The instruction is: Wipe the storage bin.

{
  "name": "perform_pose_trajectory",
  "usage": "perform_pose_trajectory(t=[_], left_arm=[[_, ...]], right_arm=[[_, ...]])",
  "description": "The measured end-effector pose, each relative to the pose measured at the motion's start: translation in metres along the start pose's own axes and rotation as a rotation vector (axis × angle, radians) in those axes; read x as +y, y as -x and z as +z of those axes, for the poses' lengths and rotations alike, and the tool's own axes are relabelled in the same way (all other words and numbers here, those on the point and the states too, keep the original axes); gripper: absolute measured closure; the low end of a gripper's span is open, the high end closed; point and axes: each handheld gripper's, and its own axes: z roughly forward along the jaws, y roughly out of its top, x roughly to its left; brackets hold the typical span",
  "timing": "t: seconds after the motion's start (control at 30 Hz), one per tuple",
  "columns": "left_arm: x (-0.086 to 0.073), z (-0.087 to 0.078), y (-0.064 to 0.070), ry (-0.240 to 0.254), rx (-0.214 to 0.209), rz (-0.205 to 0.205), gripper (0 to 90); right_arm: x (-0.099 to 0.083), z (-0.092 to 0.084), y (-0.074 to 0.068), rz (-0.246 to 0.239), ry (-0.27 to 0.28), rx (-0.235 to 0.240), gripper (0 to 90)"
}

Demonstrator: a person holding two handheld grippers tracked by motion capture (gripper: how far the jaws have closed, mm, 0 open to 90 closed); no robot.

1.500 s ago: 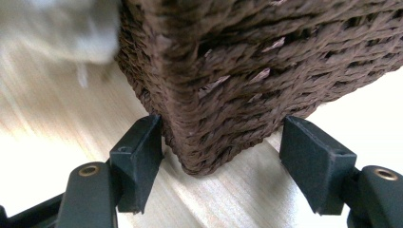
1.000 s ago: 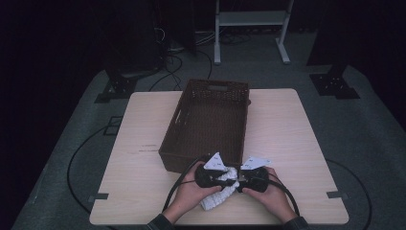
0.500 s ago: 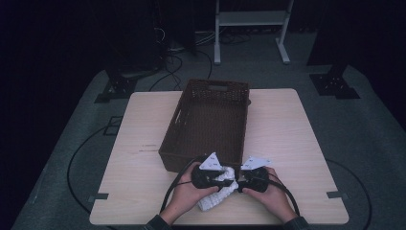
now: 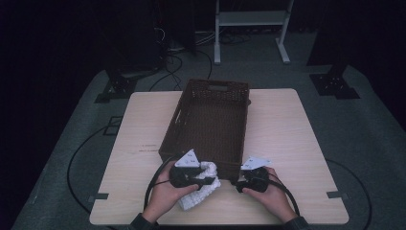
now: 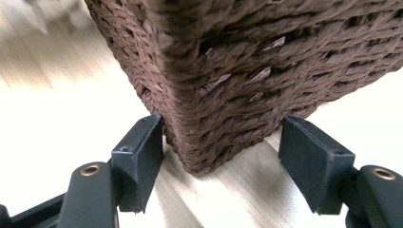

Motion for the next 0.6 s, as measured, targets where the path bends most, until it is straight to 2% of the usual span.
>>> perform_pose_trajectory(t=[0.07, 0.23, 0.6], left_arm=[[-0.003, -0.011, -0.003, -0.007, 0.029, 0.002, 67.9], [-0.013, -0.036, -0.009, 0.009, 0.076, -0.028, 68.0], [-0.047, -0.099, -0.035, 0.048, 0.216, -0.128, 68.3]], right_arm=[[0.0, 0.0, 0.0, 0.0, 0.0, 0.0, 31.1], [0.0, 0.0, 0.0, 0.001, 0.0, 0.001, 31.2], [0.0, 0.0, 0.0, 0.001, 0.0, 0.001, 31.2]])
